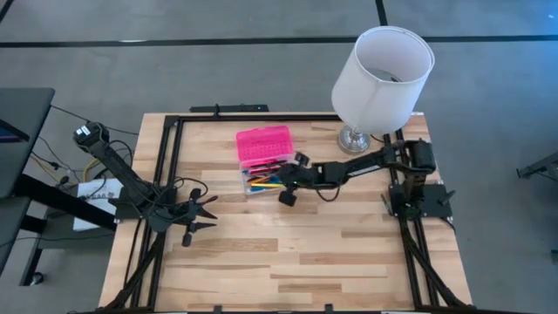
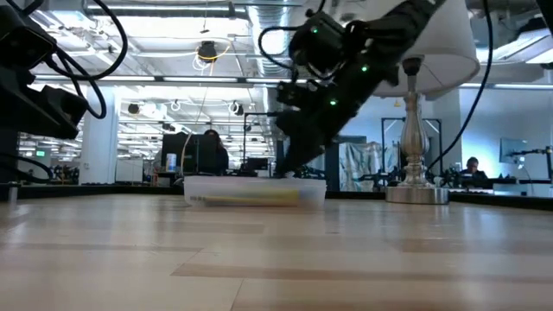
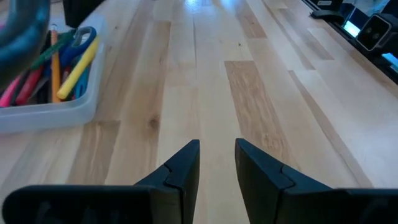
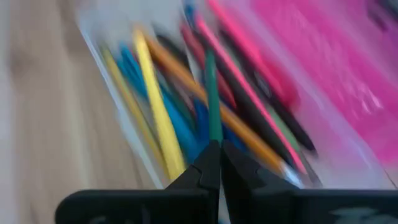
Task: Pick & place school supplies into a supply box
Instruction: Put the green crayon into the pink supply box
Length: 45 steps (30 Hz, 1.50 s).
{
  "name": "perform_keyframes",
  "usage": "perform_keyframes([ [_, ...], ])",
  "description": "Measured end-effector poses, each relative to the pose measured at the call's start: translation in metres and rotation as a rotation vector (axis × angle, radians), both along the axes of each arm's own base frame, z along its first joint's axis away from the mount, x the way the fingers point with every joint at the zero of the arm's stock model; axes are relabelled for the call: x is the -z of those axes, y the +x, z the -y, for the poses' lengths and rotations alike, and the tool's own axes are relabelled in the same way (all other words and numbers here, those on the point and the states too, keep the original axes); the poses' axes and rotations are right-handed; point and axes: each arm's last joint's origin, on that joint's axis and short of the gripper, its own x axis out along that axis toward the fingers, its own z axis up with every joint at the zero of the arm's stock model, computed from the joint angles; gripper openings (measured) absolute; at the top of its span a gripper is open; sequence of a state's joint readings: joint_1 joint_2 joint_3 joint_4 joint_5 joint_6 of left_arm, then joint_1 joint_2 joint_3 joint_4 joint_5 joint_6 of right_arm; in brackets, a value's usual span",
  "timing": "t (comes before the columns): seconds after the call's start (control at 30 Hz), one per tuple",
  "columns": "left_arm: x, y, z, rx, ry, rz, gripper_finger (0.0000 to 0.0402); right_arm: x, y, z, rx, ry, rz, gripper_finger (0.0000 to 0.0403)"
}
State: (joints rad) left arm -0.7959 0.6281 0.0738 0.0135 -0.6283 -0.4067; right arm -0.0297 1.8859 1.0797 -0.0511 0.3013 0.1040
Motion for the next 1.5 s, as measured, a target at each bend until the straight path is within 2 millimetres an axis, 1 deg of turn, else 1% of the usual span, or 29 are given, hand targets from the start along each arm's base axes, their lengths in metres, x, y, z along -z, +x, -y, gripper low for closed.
perform_keyframes([
  [0.03,0.0,0.0,0.0,0.003,-0.006,-0.003,0.0096,0.001,0.0,0.002,0.005,0.002,-0.034,0.0],
  [0.07,0.0,0.0,0.0,0.005,-0.012,-0.008,0.0096,0.0,0.005,0.003,0.003,0.008,-0.034,0.0],
  [0.13,0.001,0.0,0.0,0.012,-0.025,-0.016,0.0096,-0.003,0.005,0.004,0.004,0.012,-0.054,0.0],
  [0.2,0.001,0.0,0.001,0.011,-0.036,-0.019,0.0096,-0.01,0.01,0.005,0.0,0.007,-0.023,0.0],
  [0.3,0.001,0.0,0.001,0.01,-0.051,-0.02,0.0096,-0.018,0.008,0.004,-0.004,0.005,-0.013,0.0],
  [0.37,0.001,0.0,0.001,0.012,-0.055,-0.022,0.0096,-0.023,0.011,0.004,-0.005,0.005,0.009,0.0],
  [0.43,0.001,0.0,0.001,0.013,-0.057,-0.022,0.0096,-0.025,0.007,0.003,-0.001,0.013,-0.021,0.0],
  [0.57,0.001,0.0,0.001,0.012,-0.058,-0.021,0.0096,-0.026,0.004,0.0,-0.01,0.036,-0.044,0.0001],
  [0.7,0.001,0.0,0.001,0.012,-0.055,-0.021,0.0096,-0.025,-0.001,-0.003,0.03,0.074,-0.082,0.0001],
  [0.83,0.001,0.0,0.001,0.013,-0.054,-0.021,0.0096,-0.024,-0.01,-0.014,0.057,0.099,-0.15,0.0001],
  [0.9,0.001,0.0,0.001,0.013,-0.053,-0.021,0.0096,-0.027,-0.011,-0.023,0.073,0.092,-0.148,0.0001],
  [0.97,0.001,0.0,0.001,0.013,-0.051,-0.021,0.0096,-0.032,-0.018,-0.033,0.083,0.067,-0.169,0.0001],
  [1.03,0.001,0.0,0.001,0.014,-0.05,-0.021,0.0096,-0.043,-0.021,-0.045,0.094,0.049,-0.126,0.0001],
  [1.17,0.0,0.0,0.001,0.013,-0.033,-0.014,0.0096,-0.066,-0.041,-0.07,0.146,0.062,-0.091,0.0001],
  [1.27,0.0,0.0,0.0,0.009,-0.008,-0.001,0.0096,-0.078,-0.062,-0.089,0.22,0.131,-0.097,0.0001],
  [1.37,-0.001,0.0,0.0,0.003,0.017,0.012,0.0096,-0.08,-0.085,-0.104,0.354,0.184,-0.165,0.0001],
  [1.5,-0.002,0.001,-0.001,-0.014,0.057,0.031,0.0096,-0.074,-0.116,-0.116,0.632,0.201,-0.287,0.0001],
])
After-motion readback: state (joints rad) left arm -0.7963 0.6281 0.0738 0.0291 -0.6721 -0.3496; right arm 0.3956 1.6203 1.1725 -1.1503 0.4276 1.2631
